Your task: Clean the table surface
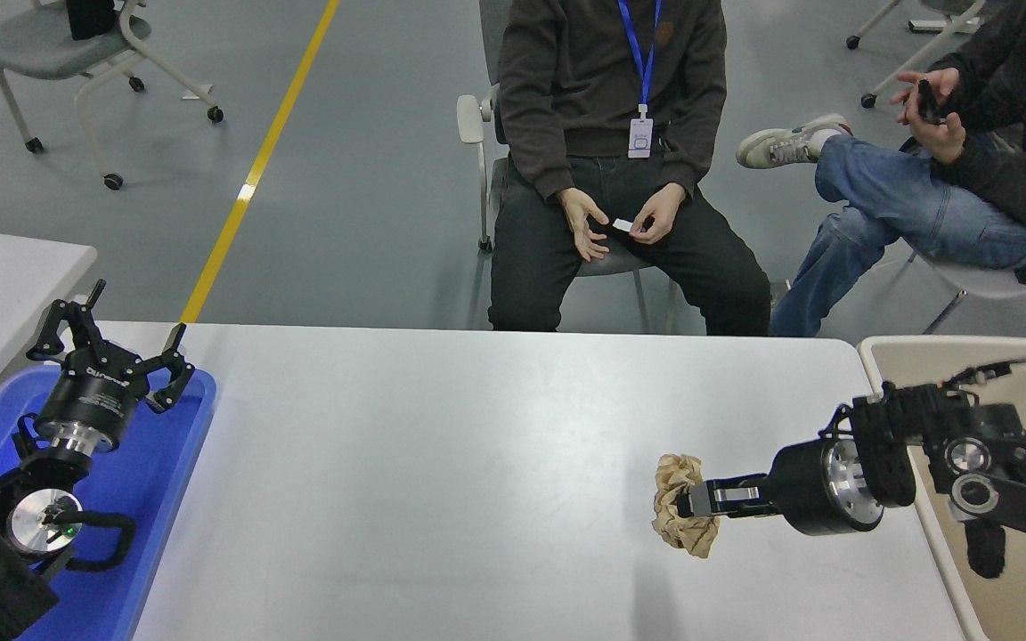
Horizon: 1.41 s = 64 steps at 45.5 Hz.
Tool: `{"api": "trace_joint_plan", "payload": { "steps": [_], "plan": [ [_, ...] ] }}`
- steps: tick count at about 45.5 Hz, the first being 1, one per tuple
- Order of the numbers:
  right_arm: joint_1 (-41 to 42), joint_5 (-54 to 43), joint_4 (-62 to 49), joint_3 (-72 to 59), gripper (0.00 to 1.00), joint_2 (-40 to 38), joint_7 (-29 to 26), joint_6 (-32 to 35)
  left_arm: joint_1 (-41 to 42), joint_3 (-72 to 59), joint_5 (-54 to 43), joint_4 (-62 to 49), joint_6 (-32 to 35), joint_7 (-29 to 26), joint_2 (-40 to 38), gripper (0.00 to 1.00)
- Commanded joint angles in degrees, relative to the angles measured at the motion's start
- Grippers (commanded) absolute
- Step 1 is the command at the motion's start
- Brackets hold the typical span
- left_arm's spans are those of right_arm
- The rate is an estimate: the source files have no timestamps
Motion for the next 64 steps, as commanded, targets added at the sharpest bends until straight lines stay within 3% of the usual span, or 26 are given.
{"api": "trace_joint_plan", "payload": {
  "steps": [1, 19, 44, 64],
  "plan": [
    [1.96, 2.15, 1.67, 5.49, 0.00, -6.31, -0.05, 6.04, 0.00, 0.00, 0.00, 0.00, 0.00, 0.00, 0.00, 1.00],
    [3.45, 5.22, 1.67, 12.52, 0.00, -14.49, -0.40, 12.90, 0.00, 0.00, 0.00, 0.00, 0.00, 0.00, 0.00, 1.00],
    [4.86, 5.05, 1.40, 12.61, 0.00, -25.56, -0.05, 13.87, 0.00, 0.00, 0.00, 0.00, 0.00, 0.00, 0.00, 1.00],
    [4.86, 1.71, -12.39, 12.44, 0.00, -26.53, 0.65, 13.34, 0.00, 0.00, 0.00, 0.00, 0.00, 0.00, 0.00, 1.00]
  ]
}}
